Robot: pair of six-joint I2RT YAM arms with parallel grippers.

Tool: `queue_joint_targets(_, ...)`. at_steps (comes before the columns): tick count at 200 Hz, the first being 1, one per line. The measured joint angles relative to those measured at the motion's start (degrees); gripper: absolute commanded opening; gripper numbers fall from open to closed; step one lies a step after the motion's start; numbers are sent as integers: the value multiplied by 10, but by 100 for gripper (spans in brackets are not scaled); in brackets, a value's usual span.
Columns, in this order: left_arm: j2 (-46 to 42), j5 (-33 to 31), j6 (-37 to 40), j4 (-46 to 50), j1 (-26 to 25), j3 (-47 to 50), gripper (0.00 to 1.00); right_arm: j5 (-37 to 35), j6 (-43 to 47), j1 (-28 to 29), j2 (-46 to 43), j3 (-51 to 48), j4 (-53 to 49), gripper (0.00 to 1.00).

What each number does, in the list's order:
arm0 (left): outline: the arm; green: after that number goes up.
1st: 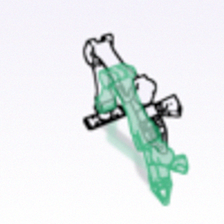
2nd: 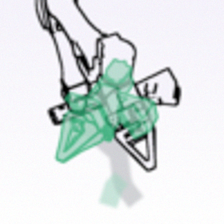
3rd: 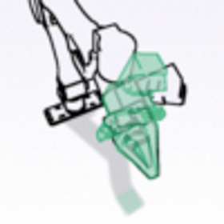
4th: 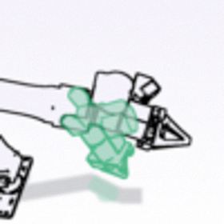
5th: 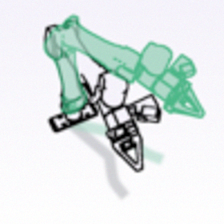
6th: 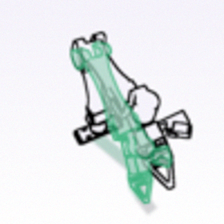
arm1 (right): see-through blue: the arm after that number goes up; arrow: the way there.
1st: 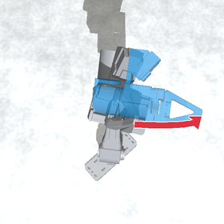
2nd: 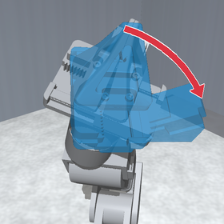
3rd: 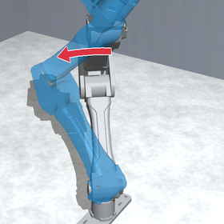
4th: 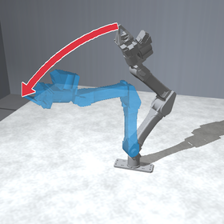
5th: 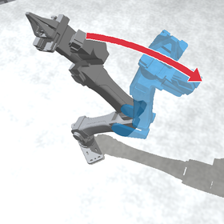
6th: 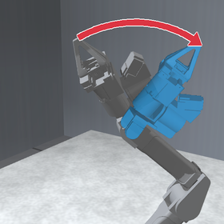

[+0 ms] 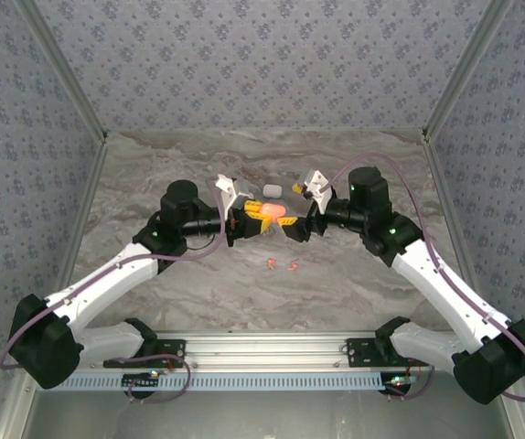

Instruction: Insert wireless bluetooth earbuds into charging case

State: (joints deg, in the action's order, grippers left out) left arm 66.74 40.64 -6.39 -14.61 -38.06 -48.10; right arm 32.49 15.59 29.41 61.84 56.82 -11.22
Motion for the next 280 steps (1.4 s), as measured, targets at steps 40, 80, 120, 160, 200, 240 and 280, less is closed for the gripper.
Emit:
queue_joint_targets(40, -3, -7, 10, 1, 0, 5, 0, -3, -8, -3, 16, 21, -5, 85)
queue_joint_targets(80, -3, -19, 15, 7, 1, 7, 0, -3, -10, -12, 31, 36, -12, 84)
queue_joint_targets(120, -3, -9, 23, 12, -4, 7, 0, -16, -16, -34, 47, 57, -12, 85)
queue_joint_targets(160, -4, -26, 28, 13, -6, 10, 0, -17, -31, -47, 39, 57, -20, 88)
queue_joint_targets(200, -35, -129, 33, 10, -6, 63, 0, -62, -85, -58, 5, 52, -69, 89)
queue_joint_targets(240, -98, -272, 36, 7, -6, 129, 0, -87, -166, -45, 57, 22, -125, 78)
queue_joint_targets(280, -131, -371, 36, 18, -6, 137, 0, -109, -199, 38, 181, -26, -141, 66)
